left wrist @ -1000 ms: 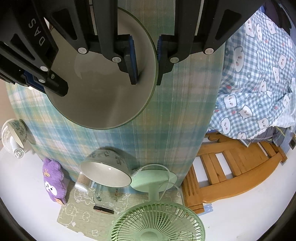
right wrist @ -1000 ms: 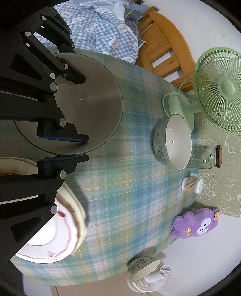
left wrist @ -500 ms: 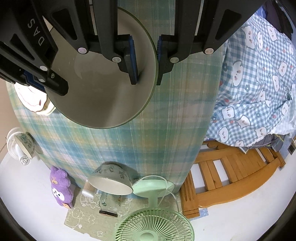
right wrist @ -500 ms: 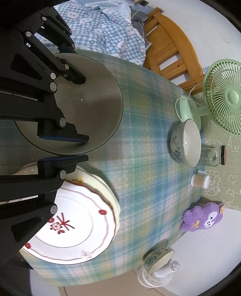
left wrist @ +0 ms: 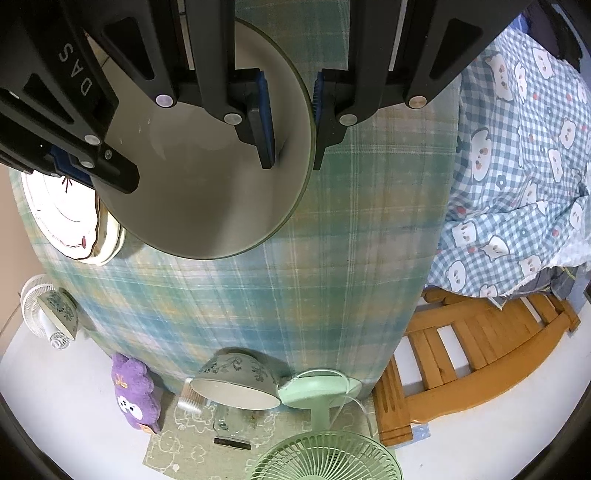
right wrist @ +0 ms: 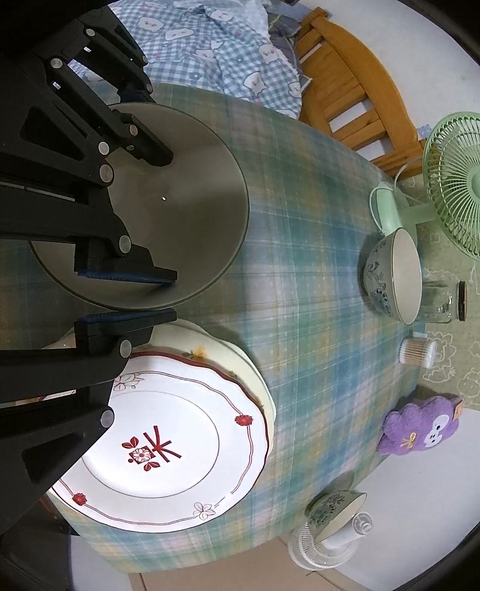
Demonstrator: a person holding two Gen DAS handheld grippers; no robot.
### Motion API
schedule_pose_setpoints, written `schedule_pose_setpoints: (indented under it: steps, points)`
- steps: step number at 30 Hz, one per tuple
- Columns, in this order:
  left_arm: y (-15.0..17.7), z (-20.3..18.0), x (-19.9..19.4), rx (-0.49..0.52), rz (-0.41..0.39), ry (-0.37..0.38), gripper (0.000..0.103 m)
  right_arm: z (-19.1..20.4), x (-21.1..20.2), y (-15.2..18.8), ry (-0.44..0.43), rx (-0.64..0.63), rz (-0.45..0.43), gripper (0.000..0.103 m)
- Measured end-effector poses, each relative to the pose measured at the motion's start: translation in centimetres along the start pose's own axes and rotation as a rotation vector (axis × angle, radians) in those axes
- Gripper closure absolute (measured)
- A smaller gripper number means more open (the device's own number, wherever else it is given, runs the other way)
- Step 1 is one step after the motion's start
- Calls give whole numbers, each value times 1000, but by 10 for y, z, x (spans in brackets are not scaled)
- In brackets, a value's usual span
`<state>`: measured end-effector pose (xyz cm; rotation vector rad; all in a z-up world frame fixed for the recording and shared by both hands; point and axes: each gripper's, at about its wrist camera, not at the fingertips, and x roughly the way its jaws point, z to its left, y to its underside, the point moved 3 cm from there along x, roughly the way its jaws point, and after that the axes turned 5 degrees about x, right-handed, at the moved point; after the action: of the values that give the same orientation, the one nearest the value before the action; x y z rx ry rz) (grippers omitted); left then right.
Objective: Organize plates and bowls
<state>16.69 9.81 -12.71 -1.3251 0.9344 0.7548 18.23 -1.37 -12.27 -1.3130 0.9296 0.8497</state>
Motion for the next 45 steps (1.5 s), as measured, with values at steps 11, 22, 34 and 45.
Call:
schedule_pose_setpoints:
  steps: [11, 22, 34, 45]
  points:
    - [0, -2, -1, 28, 18, 41, 64, -6, -2, 1, -9, 28, 20, 80]
    - [-20, -6, -23, 60, -28, 44, 37, -15, -34, -16, 21, 51, -94, 32]
    - [-55, -9, -44, 60, -103, 54, 28, -17, -59, -52, 12, 38, -174, 22]
    - [-98, -13, -58, 30, -154, 26, 18, -20, -77, -100, 9, -20, -230, 20]
